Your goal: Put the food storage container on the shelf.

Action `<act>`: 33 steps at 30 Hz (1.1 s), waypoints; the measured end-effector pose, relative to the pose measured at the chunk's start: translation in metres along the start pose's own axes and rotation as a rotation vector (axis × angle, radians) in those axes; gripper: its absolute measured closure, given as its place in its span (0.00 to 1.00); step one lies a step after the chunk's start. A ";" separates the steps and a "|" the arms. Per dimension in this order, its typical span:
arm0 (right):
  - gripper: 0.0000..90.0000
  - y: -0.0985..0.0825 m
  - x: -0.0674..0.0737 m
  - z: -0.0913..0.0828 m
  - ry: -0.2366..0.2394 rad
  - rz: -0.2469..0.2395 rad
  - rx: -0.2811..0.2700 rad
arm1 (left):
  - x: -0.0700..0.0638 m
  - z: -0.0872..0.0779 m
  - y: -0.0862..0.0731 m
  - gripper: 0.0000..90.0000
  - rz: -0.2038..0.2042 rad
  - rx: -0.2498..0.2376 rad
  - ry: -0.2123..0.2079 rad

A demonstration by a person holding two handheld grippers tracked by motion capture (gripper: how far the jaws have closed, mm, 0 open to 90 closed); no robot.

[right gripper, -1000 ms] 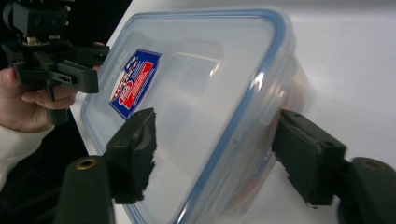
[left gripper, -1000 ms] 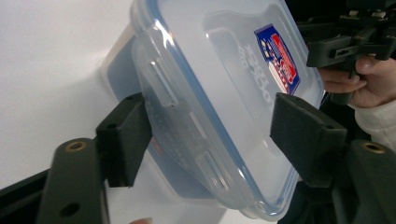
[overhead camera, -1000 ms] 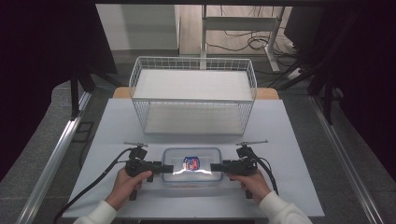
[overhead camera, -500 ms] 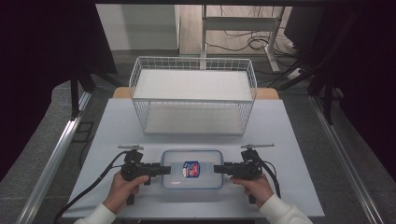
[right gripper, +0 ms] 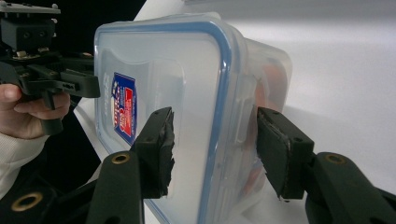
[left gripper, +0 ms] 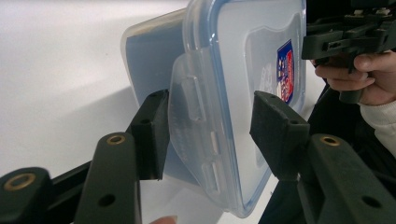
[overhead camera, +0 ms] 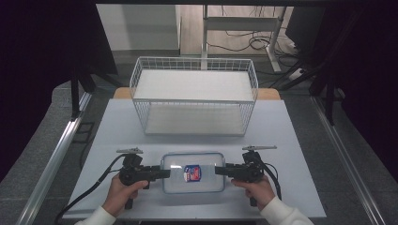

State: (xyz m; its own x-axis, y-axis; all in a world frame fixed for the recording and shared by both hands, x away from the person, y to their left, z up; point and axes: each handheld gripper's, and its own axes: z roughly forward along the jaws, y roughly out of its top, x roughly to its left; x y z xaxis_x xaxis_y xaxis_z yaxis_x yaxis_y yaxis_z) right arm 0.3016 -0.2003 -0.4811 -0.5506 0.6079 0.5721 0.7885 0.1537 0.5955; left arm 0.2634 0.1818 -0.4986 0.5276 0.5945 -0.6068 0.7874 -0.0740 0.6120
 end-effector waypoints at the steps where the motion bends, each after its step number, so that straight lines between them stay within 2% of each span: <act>1: 0.53 0.000 0.000 0.000 0.000 0.001 -0.001 | -0.001 -0.001 0.000 0.54 0.002 -0.003 0.001; 10: 0.53 0.001 0.003 -0.002 -0.012 -0.017 -0.009 | -0.003 0.000 0.002 0.54 0.016 0.002 0.015; 22: 0.54 0.007 0.008 -0.008 -0.017 -0.048 -0.043 | -0.004 -0.003 0.011 0.54 0.032 -0.019 0.013; 33: 0.54 0.019 0.000 -0.002 -0.024 -0.051 -0.043 | 0.007 0.003 0.025 0.54 0.041 -0.021 0.013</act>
State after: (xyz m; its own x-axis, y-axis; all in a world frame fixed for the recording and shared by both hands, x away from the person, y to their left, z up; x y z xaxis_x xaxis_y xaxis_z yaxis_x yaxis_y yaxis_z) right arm 0.3167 -0.1988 -0.4689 -0.5830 0.6183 0.5271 0.7466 0.1518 0.6477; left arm 0.2879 0.1820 -0.4889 0.5549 0.6017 -0.5745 0.7582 -0.0815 0.6470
